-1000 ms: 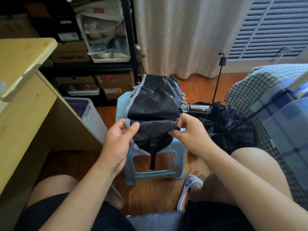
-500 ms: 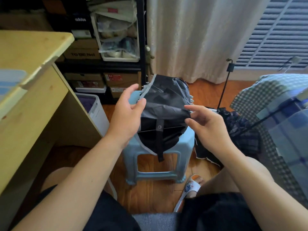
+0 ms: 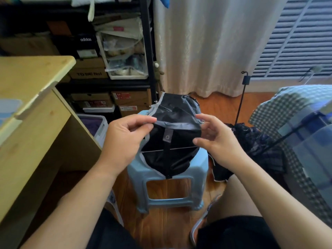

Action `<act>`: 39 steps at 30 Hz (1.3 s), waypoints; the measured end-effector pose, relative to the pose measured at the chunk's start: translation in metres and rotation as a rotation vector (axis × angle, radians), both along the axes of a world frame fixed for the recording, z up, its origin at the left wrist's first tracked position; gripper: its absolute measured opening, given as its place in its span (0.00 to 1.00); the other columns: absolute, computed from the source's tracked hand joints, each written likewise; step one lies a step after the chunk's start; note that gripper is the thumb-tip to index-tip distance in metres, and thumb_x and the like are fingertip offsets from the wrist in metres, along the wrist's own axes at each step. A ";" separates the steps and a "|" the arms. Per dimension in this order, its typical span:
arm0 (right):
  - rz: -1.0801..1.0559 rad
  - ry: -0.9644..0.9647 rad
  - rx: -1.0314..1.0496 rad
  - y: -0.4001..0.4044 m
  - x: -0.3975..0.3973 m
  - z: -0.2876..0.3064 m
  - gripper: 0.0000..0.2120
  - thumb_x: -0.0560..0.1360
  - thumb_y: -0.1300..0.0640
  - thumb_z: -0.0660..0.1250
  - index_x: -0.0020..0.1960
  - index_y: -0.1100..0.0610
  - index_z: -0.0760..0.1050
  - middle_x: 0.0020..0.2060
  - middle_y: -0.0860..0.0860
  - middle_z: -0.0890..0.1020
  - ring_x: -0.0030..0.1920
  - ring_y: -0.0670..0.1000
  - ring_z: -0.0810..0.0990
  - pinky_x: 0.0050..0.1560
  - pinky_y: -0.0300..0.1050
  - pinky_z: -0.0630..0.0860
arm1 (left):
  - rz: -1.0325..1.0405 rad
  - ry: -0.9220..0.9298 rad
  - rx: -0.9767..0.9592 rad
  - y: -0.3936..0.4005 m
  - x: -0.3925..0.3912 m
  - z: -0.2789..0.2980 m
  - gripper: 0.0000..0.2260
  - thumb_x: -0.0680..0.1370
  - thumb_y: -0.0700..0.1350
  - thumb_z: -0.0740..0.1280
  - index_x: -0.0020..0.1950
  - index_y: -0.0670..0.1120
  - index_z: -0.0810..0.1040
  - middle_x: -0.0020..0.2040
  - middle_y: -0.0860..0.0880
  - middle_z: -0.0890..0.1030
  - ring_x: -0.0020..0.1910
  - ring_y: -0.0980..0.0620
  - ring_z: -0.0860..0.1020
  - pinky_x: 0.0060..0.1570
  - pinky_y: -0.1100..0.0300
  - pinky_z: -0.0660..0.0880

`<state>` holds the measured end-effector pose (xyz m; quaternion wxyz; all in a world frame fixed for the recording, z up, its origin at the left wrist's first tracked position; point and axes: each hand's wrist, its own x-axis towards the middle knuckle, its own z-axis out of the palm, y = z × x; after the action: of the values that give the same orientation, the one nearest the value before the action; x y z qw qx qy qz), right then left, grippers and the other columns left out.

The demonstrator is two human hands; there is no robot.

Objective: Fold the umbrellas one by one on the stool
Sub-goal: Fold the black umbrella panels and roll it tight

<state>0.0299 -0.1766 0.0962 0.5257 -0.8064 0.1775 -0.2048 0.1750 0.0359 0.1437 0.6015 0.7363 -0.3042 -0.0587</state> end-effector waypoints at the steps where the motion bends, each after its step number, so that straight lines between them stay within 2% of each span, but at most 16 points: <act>1: 0.023 0.049 -0.025 0.003 -0.005 -0.005 0.34 0.74 0.64 0.76 0.74 0.43 0.70 0.52 0.43 0.83 0.55 0.40 0.82 0.61 0.44 0.79 | -0.006 0.017 -0.004 0.005 -0.007 0.001 0.12 0.77 0.35 0.72 0.49 0.52 0.86 0.47 0.57 0.87 0.50 0.59 0.84 0.52 0.66 0.79; 3: 0.003 0.104 -0.107 0.011 -0.015 -0.016 0.36 0.75 0.62 0.76 0.76 0.40 0.67 0.55 0.44 0.85 0.61 0.41 0.81 0.66 0.49 0.77 | -0.031 0.012 0.016 0.015 -0.023 0.003 0.12 0.77 0.35 0.72 0.49 0.53 0.86 0.46 0.60 0.86 0.49 0.61 0.84 0.50 0.69 0.78; 6: -0.128 -0.076 -0.161 0.029 -0.027 -0.030 0.32 0.75 0.66 0.75 0.74 0.46 0.72 0.50 0.45 0.87 0.57 0.43 0.84 0.64 0.53 0.79 | -0.038 -0.007 0.039 0.030 -0.040 -0.002 0.10 0.77 0.36 0.72 0.49 0.52 0.86 0.45 0.61 0.86 0.48 0.61 0.84 0.47 0.72 0.76; 8: -0.145 -0.152 -0.145 0.041 -0.034 -0.033 0.31 0.75 0.66 0.75 0.73 0.46 0.73 0.55 0.45 0.85 0.61 0.44 0.82 0.67 0.49 0.77 | -0.027 -0.008 0.045 0.040 -0.048 -0.011 0.11 0.77 0.35 0.72 0.50 0.51 0.86 0.45 0.60 0.86 0.48 0.61 0.84 0.48 0.71 0.76; 10: -0.088 -0.095 -0.138 0.049 -0.041 -0.036 0.34 0.75 0.64 0.76 0.73 0.41 0.70 0.61 0.41 0.81 0.66 0.41 0.77 0.69 0.42 0.73 | -0.008 0.003 0.061 0.049 -0.058 -0.022 0.11 0.78 0.35 0.72 0.50 0.53 0.86 0.45 0.60 0.86 0.48 0.60 0.83 0.49 0.70 0.76; 12: -0.029 -0.026 -0.284 0.054 -0.048 -0.042 0.31 0.75 0.62 0.76 0.74 0.44 0.71 0.62 0.40 0.79 0.66 0.41 0.75 0.69 0.41 0.72 | 0.014 0.020 0.087 0.056 -0.067 -0.033 0.12 0.78 0.36 0.72 0.50 0.54 0.86 0.46 0.60 0.86 0.49 0.59 0.84 0.51 0.69 0.78; 15: -0.046 -0.073 -0.591 0.056 -0.050 -0.050 0.25 0.75 0.60 0.76 0.70 0.54 0.76 0.59 0.47 0.80 0.62 0.48 0.75 0.66 0.48 0.74 | 0.043 0.029 0.122 0.061 -0.079 -0.042 0.12 0.78 0.37 0.73 0.50 0.55 0.86 0.48 0.59 0.87 0.52 0.58 0.84 0.54 0.66 0.79; 17: -0.068 -0.064 -0.653 0.059 -0.046 -0.051 0.28 0.74 0.59 0.77 0.71 0.56 0.74 0.58 0.49 0.77 0.61 0.50 0.74 0.64 0.46 0.74 | 0.050 0.043 0.114 0.060 -0.084 -0.042 0.12 0.78 0.37 0.73 0.50 0.55 0.86 0.48 0.59 0.87 0.52 0.59 0.84 0.54 0.67 0.79; 19: -0.083 -0.033 -0.647 0.064 -0.042 -0.051 0.34 0.72 0.59 0.79 0.74 0.56 0.69 0.59 0.51 0.74 0.61 0.52 0.73 0.64 0.45 0.72 | 0.035 0.065 0.092 0.060 -0.089 -0.036 0.12 0.78 0.37 0.73 0.51 0.55 0.86 0.48 0.60 0.87 0.52 0.59 0.84 0.52 0.69 0.78; 21: -0.127 -0.049 -0.600 0.069 -0.039 -0.051 0.34 0.72 0.60 0.79 0.73 0.56 0.68 0.59 0.51 0.74 0.60 0.52 0.74 0.64 0.44 0.71 | 0.013 0.082 0.065 0.059 -0.093 -0.028 0.12 0.78 0.36 0.73 0.51 0.53 0.86 0.47 0.59 0.87 0.50 0.59 0.85 0.50 0.70 0.78; 25: -0.294 -0.288 -0.492 0.075 -0.037 -0.037 0.16 0.75 0.66 0.75 0.62 0.61 0.78 0.52 0.53 0.82 0.54 0.50 0.79 0.59 0.41 0.76 | -0.031 0.080 -0.002 0.058 -0.092 -0.007 0.12 0.77 0.34 0.73 0.49 0.51 0.86 0.44 0.59 0.87 0.46 0.60 0.85 0.45 0.72 0.77; 28: -0.304 -0.369 -0.483 0.072 -0.036 -0.026 0.12 0.76 0.69 0.73 0.59 0.62 0.82 0.45 0.51 0.82 0.48 0.49 0.81 0.54 0.40 0.77 | -0.044 0.007 -0.013 0.058 -0.078 0.004 0.11 0.78 0.36 0.72 0.49 0.53 0.85 0.45 0.61 0.86 0.48 0.60 0.84 0.45 0.72 0.77; 31: -0.227 -0.323 -0.507 0.061 -0.026 -0.018 0.14 0.77 0.68 0.72 0.61 0.61 0.82 0.43 0.49 0.80 0.46 0.43 0.77 0.51 0.33 0.73 | -0.050 -0.054 0.021 0.049 -0.054 0.009 0.10 0.78 0.38 0.72 0.50 0.53 0.85 0.45 0.61 0.86 0.50 0.61 0.84 0.49 0.71 0.77; 34: -0.160 -0.244 -0.473 0.046 -0.009 -0.009 0.08 0.77 0.66 0.73 0.54 0.58 0.85 0.43 0.49 0.78 0.46 0.43 0.76 0.48 0.30 0.71 | -0.065 -0.057 0.084 0.029 -0.016 0.010 0.09 0.79 0.38 0.72 0.51 0.52 0.85 0.47 0.59 0.86 0.50 0.62 0.83 0.51 0.71 0.77; 37: -0.140 -0.104 -0.359 0.026 0.012 0.002 0.03 0.78 0.62 0.73 0.47 0.54 0.82 0.47 0.47 0.76 0.50 0.44 0.76 0.53 0.32 0.72 | -0.076 -0.043 0.118 0.000 0.027 0.010 0.07 0.79 0.39 0.72 0.51 0.51 0.85 0.47 0.57 0.86 0.49 0.61 0.83 0.50 0.70 0.76; 39: -0.144 0.001 -0.284 0.008 0.034 0.009 0.04 0.79 0.59 0.70 0.46 0.53 0.80 0.48 0.46 0.78 0.50 0.44 0.78 0.53 0.37 0.75 | -0.062 0.002 0.110 -0.023 0.052 0.007 0.08 0.79 0.39 0.73 0.52 0.52 0.84 0.45 0.55 0.86 0.48 0.59 0.84 0.52 0.64 0.79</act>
<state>0.0634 -0.1686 0.1051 0.3903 -0.8578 0.2044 -0.2646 0.2265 0.0125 0.1505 0.5582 0.7586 -0.3226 -0.0944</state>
